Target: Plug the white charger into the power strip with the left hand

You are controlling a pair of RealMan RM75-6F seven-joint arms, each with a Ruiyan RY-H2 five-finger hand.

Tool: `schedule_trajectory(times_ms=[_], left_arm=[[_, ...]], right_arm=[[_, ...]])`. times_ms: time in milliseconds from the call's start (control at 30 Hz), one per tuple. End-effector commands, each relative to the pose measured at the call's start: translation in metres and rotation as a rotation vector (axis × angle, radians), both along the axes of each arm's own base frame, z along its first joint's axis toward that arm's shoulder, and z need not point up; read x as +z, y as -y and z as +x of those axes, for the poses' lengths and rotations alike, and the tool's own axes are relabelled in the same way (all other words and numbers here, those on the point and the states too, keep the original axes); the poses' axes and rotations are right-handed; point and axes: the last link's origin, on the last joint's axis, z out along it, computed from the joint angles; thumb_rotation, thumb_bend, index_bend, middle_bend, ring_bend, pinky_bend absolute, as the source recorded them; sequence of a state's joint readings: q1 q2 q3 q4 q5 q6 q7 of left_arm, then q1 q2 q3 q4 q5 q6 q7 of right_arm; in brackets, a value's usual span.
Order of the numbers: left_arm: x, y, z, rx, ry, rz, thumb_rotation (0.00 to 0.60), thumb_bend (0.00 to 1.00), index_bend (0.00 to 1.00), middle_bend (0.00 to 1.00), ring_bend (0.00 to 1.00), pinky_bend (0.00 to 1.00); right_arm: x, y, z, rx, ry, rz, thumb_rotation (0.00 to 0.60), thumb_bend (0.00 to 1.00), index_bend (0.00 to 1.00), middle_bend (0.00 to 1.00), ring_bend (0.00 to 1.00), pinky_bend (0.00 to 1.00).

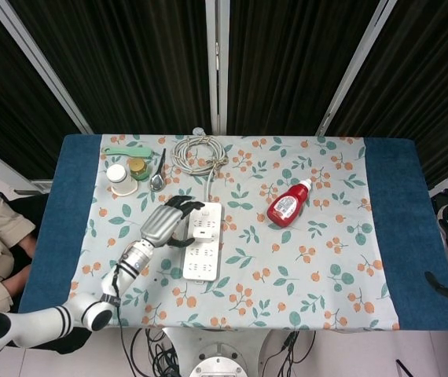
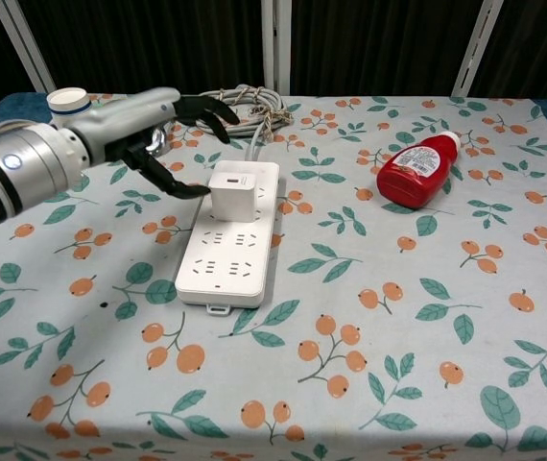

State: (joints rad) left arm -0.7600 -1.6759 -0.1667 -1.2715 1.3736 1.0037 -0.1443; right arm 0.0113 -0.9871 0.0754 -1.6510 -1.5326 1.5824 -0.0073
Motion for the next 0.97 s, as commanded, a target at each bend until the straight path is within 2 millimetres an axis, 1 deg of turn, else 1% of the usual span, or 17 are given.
schedule_trajectory(times_ms=[33, 67, 133, 167, 200, 267, 333, 367, 433, 567, 667, 800, 967], left_arm=[[0.045, 0.001, -0.019, 0.039, 0.006, 0.123, 0.600, 0.21, 0.17, 0.22, 0.08, 0.10], [0.062, 0.003, -0.029, 0.063, 0.002, 0.173, 0.600, 0.21, 0.17, 0.22, 0.08, 0.10], [0.089, 0.006, -0.046, 0.104, -0.006, 0.272, 0.600, 0.21, 0.18, 0.22, 0.08, 0.10], [0.105, 0.009, -0.059, 0.130, -0.027, 0.343, 0.600, 0.21, 0.18, 0.22, 0.08, 0.10], [0.117, 0.013, -0.070, 0.147, -0.054, 0.394, 0.600, 0.21, 0.19, 0.22, 0.08, 0.10], [0.140, 0.023, -0.093, 0.151, -0.163, 0.496, 0.600, 0.21, 0.21, 0.22, 0.08, 0.09], [0.157, 0.033, -0.114, 0.144, -0.285, 0.562, 0.600, 0.21, 0.21, 0.22, 0.08, 0.08], [0.166, 0.042, -0.126, 0.163, -0.343, 0.594, 0.600, 0.21, 0.21, 0.22, 0.08, 0.07], [0.175, 0.056, -0.138, 0.195, -0.361, 0.604, 0.600, 0.21, 0.21, 0.22, 0.08, 0.05], [0.190, 0.093, -0.162, 0.271, -0.349, 0.566, 0.600, 0.21, 0.21, 0.22, 0.08, 0.05], [0.197, 0.118, -0.173, 0.317, -0.346, 0.560, 0.600, 0.21, 0.21, 0.22, 0.08, 0.04], [0.199, 0.146, -0.179, 0.351, -0.360, 0.555, 0.600, 0.21, 0.21, 0.22, 0.08, 0.04], [0.194, 0.176, -0.179, 0.387, -0.315, 0.526, 0.600, 0.21, 0.21, 0.22, 0.08, 0.04]], right_arm=[[0.002, 0.001, -0.003, -0.007, 0.009, 0.012, 0.600, 0.09, 0.00, 0.04, 0.00, 0.00], [0.003, 0.002, -0.005, -0.013, 0.021, 0.022, 0.600, 0.09, 0.00, 0.04, 0.00, 0.00], [0.005, 0.003, -0.008, -0.017, 0.036, 0.039, 0.600, 0.09, 0.00, 0.04, 0.00, 0.00], [0.005, 0.004, -0.010, -0.019, 0.046, 0.051, 0.600, 0.09, 0.00, 0.04, 0.00, 0.00], [0.005, 0.005, -0.011, -0.019, 0.058, 0.061, 0.600, 0.09, 0.00, 0.04, 0.00, 0.00], [0.006, 0.007, -0.014, -0.012, 0.095, 0.078, 0.600, 0.09, 0.00, 0.04, 0.00, 0.00], [0.006, 0.008, -0.015, 0.005, 0.121, 0.081, 0.600, 0.09, 0.00, 0.04, 0.00, 0.00], [0.006, 0.009, -0.017, 0.013, 0.136, 0.081, 0.600, 0.10, 0.00, 0.04, 0.00, 0.00], [0.004, 0.009, -0.020, 0.021, 0.149, 0.083, 0.600, 0.10, 0.00, 0.03, 0.00, 0.00], [0.000, 0.006, -0.022, 0.038, 0.156, 0.088, 0.600, 0.11, 0.00, 0.03, 0.00, 0.00], [-0.004, 0.000, -0.022, 0.051, 0.156, 0.073, 0.600, 0.11, 0.00, 0.03, 0.00, 0.00], [-0.008, -0.009, -0.023, 0.057, 0.138, 0.043, 0.600, 0.11, 0.00, 0.03, 0.00, 0.00], [-0.014, -0.019, -0.024, 0.048, 0.142, 0.047, 0.600, 0.11, 0.00, 0.03, 0.00, 0.00]])
